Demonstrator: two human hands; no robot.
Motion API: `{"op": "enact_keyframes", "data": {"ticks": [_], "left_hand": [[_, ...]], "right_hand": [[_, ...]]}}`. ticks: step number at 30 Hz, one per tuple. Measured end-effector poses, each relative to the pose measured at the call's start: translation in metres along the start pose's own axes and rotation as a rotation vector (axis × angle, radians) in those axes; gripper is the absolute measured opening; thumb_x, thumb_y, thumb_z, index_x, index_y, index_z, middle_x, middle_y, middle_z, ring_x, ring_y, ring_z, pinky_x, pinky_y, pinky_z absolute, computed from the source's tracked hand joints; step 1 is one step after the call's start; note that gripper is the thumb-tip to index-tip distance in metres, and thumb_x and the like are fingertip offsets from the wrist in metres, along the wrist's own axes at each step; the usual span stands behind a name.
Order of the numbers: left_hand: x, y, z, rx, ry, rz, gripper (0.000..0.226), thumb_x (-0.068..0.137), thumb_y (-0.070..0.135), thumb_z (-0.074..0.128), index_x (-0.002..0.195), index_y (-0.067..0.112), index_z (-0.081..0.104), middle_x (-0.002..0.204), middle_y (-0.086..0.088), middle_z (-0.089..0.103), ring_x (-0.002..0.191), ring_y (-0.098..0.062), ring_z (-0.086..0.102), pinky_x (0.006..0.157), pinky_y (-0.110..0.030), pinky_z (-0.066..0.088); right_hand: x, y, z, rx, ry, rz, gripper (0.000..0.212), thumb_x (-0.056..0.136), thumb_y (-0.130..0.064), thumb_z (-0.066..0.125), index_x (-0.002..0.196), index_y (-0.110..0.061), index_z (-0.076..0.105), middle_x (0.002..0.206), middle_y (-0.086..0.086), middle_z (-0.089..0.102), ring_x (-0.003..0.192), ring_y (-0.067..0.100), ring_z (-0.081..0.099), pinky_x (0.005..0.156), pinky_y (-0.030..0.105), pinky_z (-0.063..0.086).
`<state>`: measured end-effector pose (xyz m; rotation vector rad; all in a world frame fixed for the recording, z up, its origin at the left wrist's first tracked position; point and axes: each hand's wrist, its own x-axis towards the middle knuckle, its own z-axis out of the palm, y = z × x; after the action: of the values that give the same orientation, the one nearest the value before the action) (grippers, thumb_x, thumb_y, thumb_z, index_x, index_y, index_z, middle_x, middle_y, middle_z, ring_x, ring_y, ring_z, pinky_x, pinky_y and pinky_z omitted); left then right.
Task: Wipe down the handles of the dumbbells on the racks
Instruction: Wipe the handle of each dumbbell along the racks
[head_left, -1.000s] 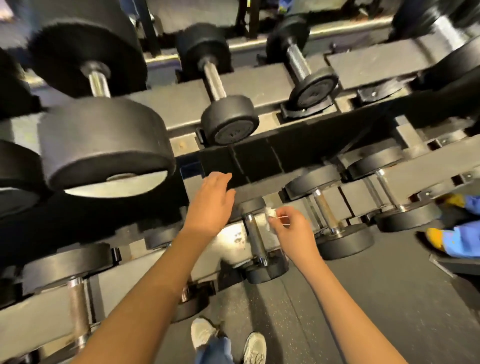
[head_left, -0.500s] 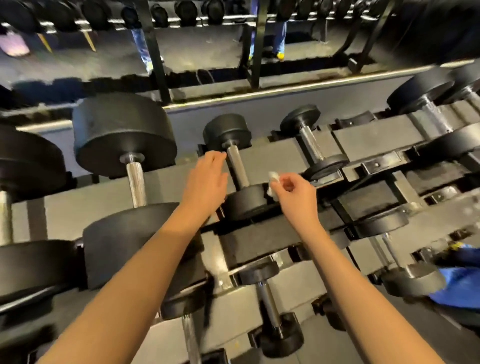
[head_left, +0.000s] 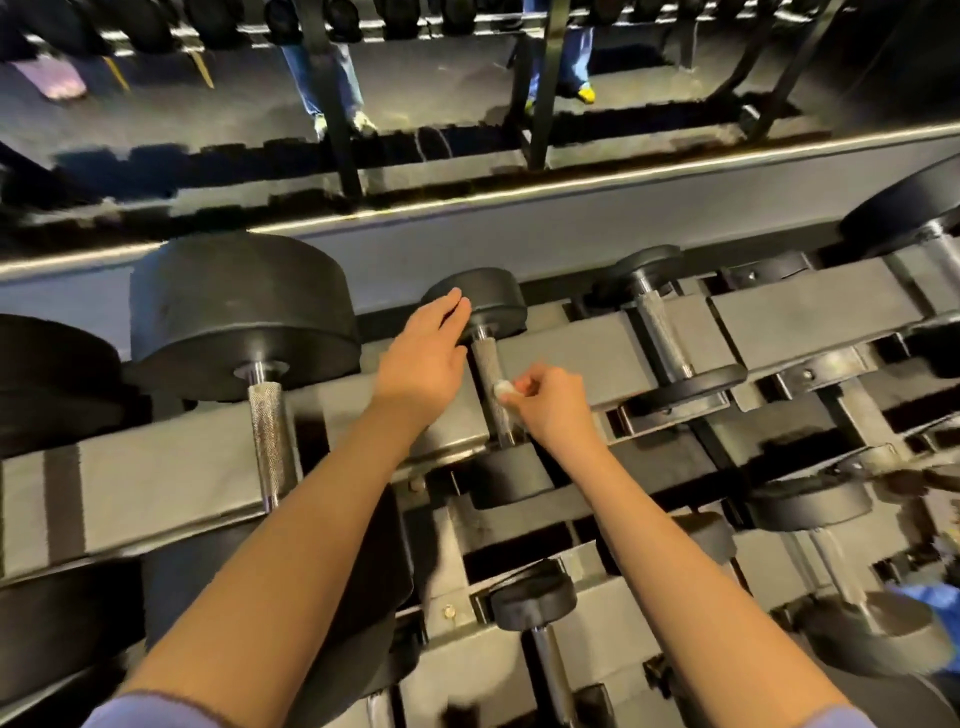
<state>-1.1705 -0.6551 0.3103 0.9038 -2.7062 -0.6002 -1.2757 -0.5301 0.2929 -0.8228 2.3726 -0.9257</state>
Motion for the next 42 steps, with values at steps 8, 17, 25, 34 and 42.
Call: {"op": "enact_keyframes", "data": {"ticks": [8, 17, 25, 34, 42], "left_hand": [[-0.008, 0.007, 0.005, 0.023, 0.178, 0.086, 0.051, 0.089, 0.0, 0.058, 0.138, 0.003, 0.046, 0.144, -0.014, 0.045, 0.133, -0.029, 0.043, 0.105, -0.036, 0.038], [-0.006, 0.015, 0.004, 0.001, 0.134, -0.042, 0.056, 0.097, 0.007, 0.047, 0.149, 0.016, 0.028, 0.156, 0.0, 0.025, 0.144, -0.017, 0.02, 0.114, -0.029, 0.02], [-0.007, 0.018, 0.006, -0.044, 0.146, -0.065, 0.054, 0.098, 0.009, 0.045, 0.149, 0.017, 0.028, 0.156, 0.002, 0.025, 0.144, -0.016, 0.02, 0.109, -0.024, 0.019], [-0.005, 0.007, 0.004, -0.067, 0.126, 0.004, 0.053, 0.098, 0.009, 0.045, 0.148, 0.016, 0.03, 0.155, 0.001, 0.028, 0.142, -0.015, 0.021, 0.104, -0.017, 0.019], [-0.005, 0.003, 0.001, -0.089, 0.106, 0.039, 0.053, 0.098, 0.011, 0.048, 0.148, 0.014, 0.031, 0.155, 0.0, 0.028, 0.143, -0.016, 0.021, 0.107, -0.02, 0.018]], "right_hand": [[0.024, -0.021, 0.008, 0.133, 0.095, -0.058, 0.025, 0.089, -0.027, 0.066, 0.073, -0.007, 0.064, 0.066, 0.002, 0.061, 0.062, 0.015, 0.054, 0.064, 0.028, 0.044], [0.028, -0.008, -0.001, 0.072, -0.029, -0.079, 0.028, 0.086, -0.018, 0.067, 0.081, 0.009, 0.066, 0.081, 0.023, 0.066, 0.08, 0.033, 0.061, 0.075, 0.038, 0.049], [-0.004, 0.011, -0.012, -0.097, -0.212, -0.005, 0.022, 0.082, -0.015, 0.072, 0.066, -0.014, 0.056, 0.075, 0.003, 0.059, 0.074, 0.02, 0.057, 0.069, 0.027, 0.046], [0.011, -0.01, 0.006, 0.046, 0.034, -0.017, 0.029, 0.086, -0.025, 0.069, 0.074, 0.0, 0.066, 0.071, 0.012, 0.065, 0.07, 0.027, 0.061, 0.068, 0.035, 0.05], [0.041, -0.027, 0.01, 0.15, 0.109, -0.026, 0.024, 0.088, -0.029, 0.067, 0.077, -0.008, 0.069, 0.068, 0.003, 0.063, 0.066, 0.016, 0.055, 0.064, 0.026, 0.04]]}}
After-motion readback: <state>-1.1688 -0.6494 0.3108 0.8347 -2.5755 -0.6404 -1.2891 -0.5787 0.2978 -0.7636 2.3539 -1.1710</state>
